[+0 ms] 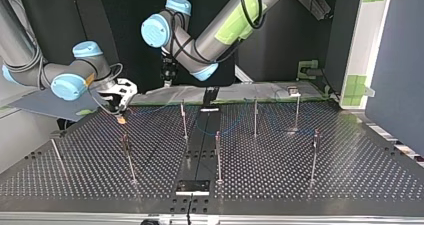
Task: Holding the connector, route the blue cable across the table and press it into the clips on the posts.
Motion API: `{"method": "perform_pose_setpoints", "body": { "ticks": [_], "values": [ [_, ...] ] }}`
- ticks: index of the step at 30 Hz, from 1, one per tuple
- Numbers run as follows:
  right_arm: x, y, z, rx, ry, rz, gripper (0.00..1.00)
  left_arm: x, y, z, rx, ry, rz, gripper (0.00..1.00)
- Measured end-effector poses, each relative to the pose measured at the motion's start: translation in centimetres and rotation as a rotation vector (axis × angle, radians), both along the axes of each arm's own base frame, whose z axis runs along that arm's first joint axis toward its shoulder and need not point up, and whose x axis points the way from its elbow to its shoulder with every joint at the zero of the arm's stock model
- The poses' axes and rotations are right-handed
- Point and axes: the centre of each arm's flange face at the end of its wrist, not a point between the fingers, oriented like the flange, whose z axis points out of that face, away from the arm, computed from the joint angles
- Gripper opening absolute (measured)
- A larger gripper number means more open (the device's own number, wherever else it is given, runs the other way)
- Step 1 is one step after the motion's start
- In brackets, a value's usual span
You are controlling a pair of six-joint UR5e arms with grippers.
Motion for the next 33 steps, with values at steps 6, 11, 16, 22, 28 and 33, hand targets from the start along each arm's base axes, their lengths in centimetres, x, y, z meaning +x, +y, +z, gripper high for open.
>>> {"method": "perform_pose_setpoints", "body": {
  "ticks": [6, 11, 16, 22, 28, 33],
  "values": [
    [0.0, 0.3, 0.1, 0.000, 0.003, 0.002, 0.00, 0.4, -1.3, -1.3, -0.013, 0.004, 0.039, 1.00],
    [0.1, 0.4, 0.1, -0.001, 0.003, 0.005, 0.00, 1.5, -2.0, -2.3, -0.025, -0.001, 0.063, 1.00],
    [0.2, 0.4, 0.0, -0.002, 0.003, 0.007, 0.00, 2.1, -3.0, -3.7, -0.016, 0.010, 0.063, 1.00],
    [0.1, 0.4, 0.0, -0.003, 0.002, 0.004, 0.00, 2.2, -4.3, -5.2, -0.015, 0.016, 0.081, 1.00],
    [0.1, 0.3, 0.0, -0.004, 0.002, 0.003, 0.00, 2.5, -6.1, -6.0, -0.056, -0.025, 0.112, 1.00],
    [0.3, 0.5, 0.0, -0.004, 0.003, 0.008, 0.00, 3.0, -7.5, -4.4, -0.120, -0.082, 0.144, 1.00]
  ]
}}
